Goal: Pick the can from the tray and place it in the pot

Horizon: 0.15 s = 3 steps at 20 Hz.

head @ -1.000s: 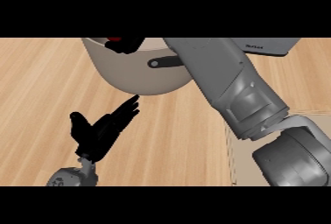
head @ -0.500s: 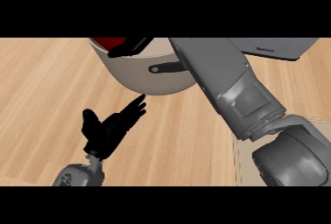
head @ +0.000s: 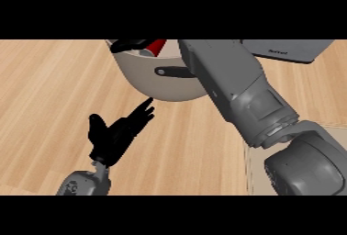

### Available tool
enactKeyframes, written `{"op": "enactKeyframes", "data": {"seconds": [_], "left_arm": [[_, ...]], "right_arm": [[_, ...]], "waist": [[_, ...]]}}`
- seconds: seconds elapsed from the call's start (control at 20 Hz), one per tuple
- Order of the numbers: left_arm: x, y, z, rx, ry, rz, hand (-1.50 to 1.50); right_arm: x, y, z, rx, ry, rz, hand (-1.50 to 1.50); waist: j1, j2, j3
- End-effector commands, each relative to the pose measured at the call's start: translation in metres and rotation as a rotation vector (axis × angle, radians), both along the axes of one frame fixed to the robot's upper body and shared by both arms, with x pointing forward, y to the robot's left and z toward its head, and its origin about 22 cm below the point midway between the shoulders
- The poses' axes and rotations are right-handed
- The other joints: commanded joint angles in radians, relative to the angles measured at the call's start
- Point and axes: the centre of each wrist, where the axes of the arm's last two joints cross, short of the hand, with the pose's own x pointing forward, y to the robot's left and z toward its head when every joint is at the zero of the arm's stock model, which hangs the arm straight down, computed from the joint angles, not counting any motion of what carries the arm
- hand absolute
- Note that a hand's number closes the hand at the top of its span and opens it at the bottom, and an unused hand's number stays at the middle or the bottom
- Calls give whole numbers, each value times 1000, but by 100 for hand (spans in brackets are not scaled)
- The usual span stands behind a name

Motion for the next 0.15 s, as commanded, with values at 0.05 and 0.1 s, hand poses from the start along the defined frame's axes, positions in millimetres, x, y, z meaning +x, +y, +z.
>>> {"op": "enactKeyframes", "data": {"seconds": [0.05,0.1], "left_arm": [[0,11,5,-17,-30,31,0],[-2,9,6,0,-23,22,0]], "right_arm": [[1,-7,-18,29,8,-82,-150],[1,-11,-27,15,24,-108,-150]], "waist": [[-25,1,1],[-20,-1,1]]}}
